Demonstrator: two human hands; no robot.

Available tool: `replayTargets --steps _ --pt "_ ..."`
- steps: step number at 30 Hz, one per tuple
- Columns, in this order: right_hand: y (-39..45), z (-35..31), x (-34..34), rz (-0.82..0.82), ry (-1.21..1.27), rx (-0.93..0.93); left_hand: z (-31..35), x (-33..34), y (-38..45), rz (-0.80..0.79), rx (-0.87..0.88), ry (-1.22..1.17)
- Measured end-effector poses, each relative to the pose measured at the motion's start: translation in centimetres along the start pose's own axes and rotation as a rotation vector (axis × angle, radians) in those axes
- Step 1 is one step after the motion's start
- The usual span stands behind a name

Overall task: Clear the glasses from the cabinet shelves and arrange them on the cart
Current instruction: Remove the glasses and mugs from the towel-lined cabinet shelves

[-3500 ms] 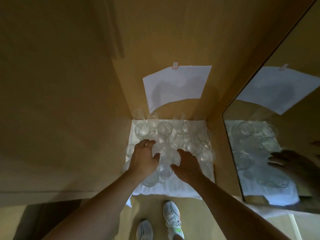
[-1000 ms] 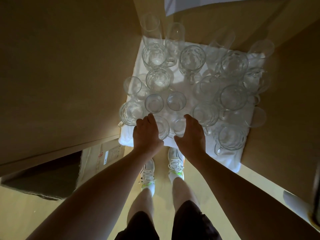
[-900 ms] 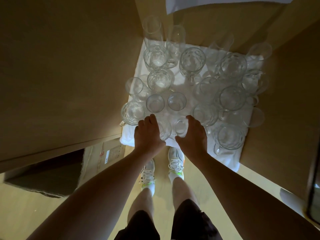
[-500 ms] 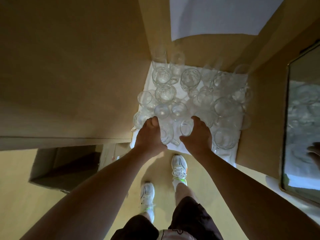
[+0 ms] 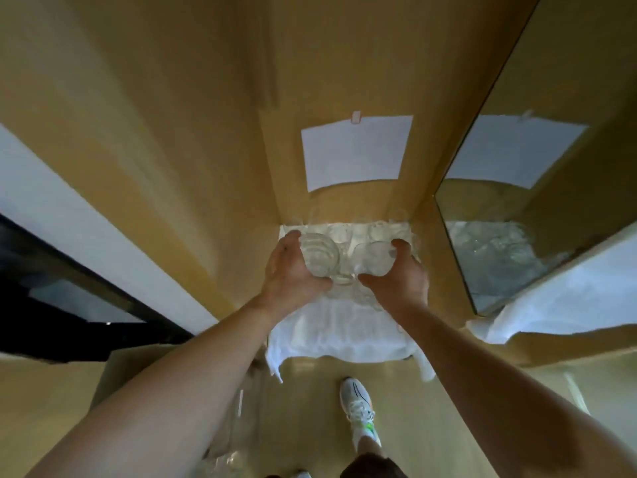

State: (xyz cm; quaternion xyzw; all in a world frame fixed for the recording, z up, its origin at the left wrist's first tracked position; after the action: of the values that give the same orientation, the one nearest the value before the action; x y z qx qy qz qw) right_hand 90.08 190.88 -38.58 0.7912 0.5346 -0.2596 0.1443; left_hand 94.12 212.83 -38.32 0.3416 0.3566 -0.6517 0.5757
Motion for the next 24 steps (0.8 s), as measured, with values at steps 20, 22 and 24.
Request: replayTargets --steps 20,22,24 --pt "-14.7 -7.0 -25.8 0.395 0.219 -0.174 22.9 -14.2 -14.6 0.235 0.346 -0.374" --pt "-16.4 -5.8 -29.3 0.394 0.208 -0.18 25.9 -13.8 -17.1 0.265 0.378 -0.384" --pt "-17.9 -4.3 -32.7 0.388 0.191 -0.174 28.8 -13.0 -19.4 0.279 0.388 -0.396"
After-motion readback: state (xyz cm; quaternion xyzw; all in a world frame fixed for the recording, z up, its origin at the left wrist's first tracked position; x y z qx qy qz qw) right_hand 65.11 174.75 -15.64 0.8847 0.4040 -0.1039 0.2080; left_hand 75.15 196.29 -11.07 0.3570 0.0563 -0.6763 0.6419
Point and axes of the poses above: each hand's wrist, its own y-axis towards the middle knuckle, its own x-axis out of the palm, z = x × y, the point moved 6 cm from there along y, towards the middle knuckle, and after that the axes turned 15 degrees about y, right-handed, at the moved point
